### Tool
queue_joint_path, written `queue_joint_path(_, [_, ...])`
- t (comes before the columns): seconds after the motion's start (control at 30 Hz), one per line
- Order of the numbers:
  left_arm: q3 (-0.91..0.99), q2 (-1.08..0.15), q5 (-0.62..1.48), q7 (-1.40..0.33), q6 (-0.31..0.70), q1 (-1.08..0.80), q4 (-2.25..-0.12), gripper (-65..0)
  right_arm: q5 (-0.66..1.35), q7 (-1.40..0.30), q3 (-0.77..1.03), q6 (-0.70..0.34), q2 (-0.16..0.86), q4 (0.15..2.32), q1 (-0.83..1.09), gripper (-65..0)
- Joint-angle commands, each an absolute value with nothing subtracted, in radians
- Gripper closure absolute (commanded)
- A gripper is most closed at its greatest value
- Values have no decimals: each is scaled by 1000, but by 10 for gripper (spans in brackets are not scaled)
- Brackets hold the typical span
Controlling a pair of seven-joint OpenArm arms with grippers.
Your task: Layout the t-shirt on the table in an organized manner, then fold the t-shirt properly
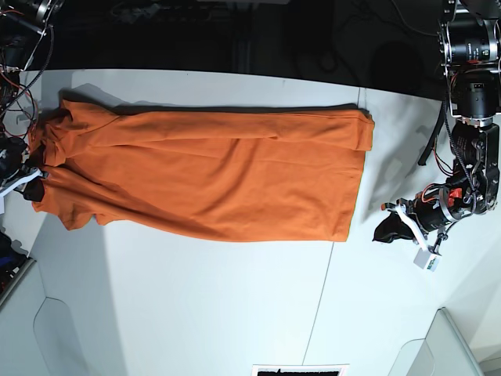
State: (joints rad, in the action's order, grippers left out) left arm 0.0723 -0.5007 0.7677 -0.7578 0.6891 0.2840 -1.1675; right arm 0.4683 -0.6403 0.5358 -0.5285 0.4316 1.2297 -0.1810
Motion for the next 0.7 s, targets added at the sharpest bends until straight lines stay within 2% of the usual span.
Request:
queue_joint_path(0.0, [78, -515, 786, -749, 698, 306, -1183, 0, 483, -618, 542, -532, 455, 1250, -193, 0])
queue_joint_path(0.07, [78, -515, 786, -736, 698, 299, -1169, -18, 483, -619, 541, -531, 453, 1250, -190, 0])
queue_joint_path(0.1, [78, -513, 786, -728, 698, 298, -1162, -109, 483, -618, 541, -531, 453, 1250, -191, 0])
queue_joint_path(0.17, [78, -509, 793, -699, 698, 296, -1149, -351, 487, -617, 542, -531, 454, 1250, -194, 0])
queue_joint_path(0.2, [78, -507, 796, -667, 698, 296, -1142, -432, 493, -614, 541, -532, 453, 1250, -194, 0])
queue_joint_path(0.23, [78, -503, 796, -641, 698, 296, -1138, -460, 500, -612, 541, -532, 453, 1250, -193, 0])
queue_joint_path(0.43, [77, -422, 694, -592, 677, 300, -1111, -460, 505, -612, 541, -532, 451, 1250, -193, 0])
queue_joint_path(0.5, [77, -389, 665, -548, 629, 313, -1058, -460, 505, -614, 541, -532, 451, 1250, -193, 0])
queue_joint_path(0.67, [77, -332, 585, -514, 616, 406, -899, -460, 505, -630, 541, -532, 451, 1250, -193, 0])
